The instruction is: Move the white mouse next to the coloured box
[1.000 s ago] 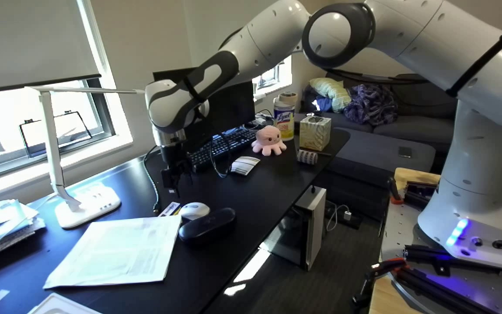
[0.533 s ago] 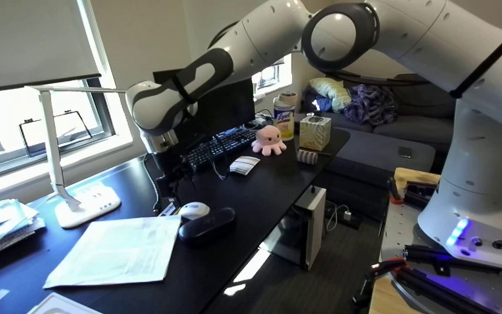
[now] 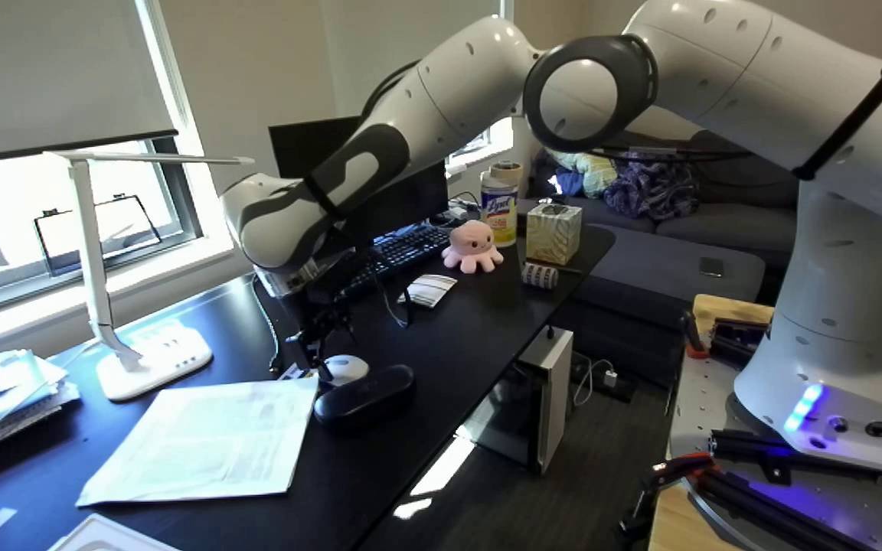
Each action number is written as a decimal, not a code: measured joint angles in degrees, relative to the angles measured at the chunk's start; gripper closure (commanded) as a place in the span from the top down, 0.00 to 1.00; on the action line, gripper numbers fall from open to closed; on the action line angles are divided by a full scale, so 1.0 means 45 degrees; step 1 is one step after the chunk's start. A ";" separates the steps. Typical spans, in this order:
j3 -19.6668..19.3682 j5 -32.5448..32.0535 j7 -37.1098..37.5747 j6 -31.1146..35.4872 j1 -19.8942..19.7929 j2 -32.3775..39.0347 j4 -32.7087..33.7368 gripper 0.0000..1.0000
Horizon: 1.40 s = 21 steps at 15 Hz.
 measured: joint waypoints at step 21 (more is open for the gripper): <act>-0.0780 -0.0021 0.2023 0.2723 0.0397 0.0179 -0.0231 0.53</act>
